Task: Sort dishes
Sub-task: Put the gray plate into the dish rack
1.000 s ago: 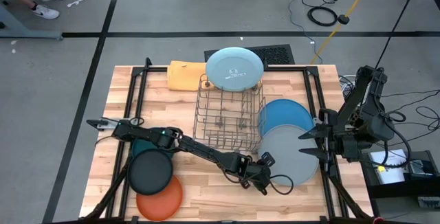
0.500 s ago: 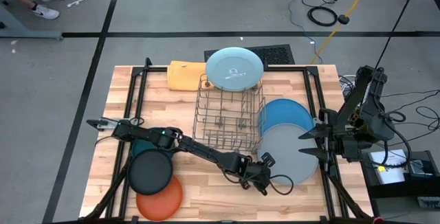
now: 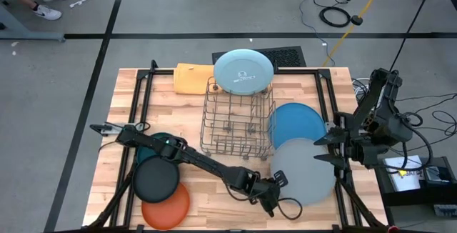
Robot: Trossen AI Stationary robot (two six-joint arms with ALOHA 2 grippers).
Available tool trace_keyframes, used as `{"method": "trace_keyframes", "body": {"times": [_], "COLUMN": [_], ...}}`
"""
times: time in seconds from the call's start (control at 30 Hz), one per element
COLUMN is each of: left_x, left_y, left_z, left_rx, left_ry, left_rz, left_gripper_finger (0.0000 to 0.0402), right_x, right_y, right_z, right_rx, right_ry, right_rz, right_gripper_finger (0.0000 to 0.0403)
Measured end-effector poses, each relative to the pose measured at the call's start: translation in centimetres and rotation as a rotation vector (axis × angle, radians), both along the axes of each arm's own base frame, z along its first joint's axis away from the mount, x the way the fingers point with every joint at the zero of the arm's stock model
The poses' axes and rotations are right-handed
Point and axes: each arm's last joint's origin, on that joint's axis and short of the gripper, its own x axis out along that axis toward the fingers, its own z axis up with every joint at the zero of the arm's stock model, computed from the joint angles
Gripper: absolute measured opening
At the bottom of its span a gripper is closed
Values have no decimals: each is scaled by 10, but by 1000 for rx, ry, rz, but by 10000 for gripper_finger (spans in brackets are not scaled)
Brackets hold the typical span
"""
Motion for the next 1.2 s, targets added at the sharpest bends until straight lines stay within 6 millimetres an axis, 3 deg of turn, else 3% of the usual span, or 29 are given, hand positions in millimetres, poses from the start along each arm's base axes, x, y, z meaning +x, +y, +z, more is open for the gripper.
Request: {"method": "trace_keyframes", "body": {"times": [0.3, 0.7, 0.83, 1.0, 1.2], "left_x": [-6, -35, -48, -63, -82], "left_y": [-18, -41, -37, -17, 4], "left_z": [28, 120, 142, 171, 214], "left_rx": [89, -57, -122, -238, -328], "left_ry": [-134, -352, -324, -245, -244], "left_rz": [48, 106, 127, 160, 131], "left_gripper_finger": [1, 0, 0, 0, 0], "right_x": [1, -11, -18, -27, -30], "right_y": [2, 11, 18, 28, 30], "right_z": [0, 5, 7, 7, 7], "right_rx": [-10, -51, -79, -132, -138], "right_ry": [-5, -58, -89, -138, -137], "right_rz": [7, 74, 132, 249, 242], "right_gripper_finger": [164, 164, 164, 164, 164]}}
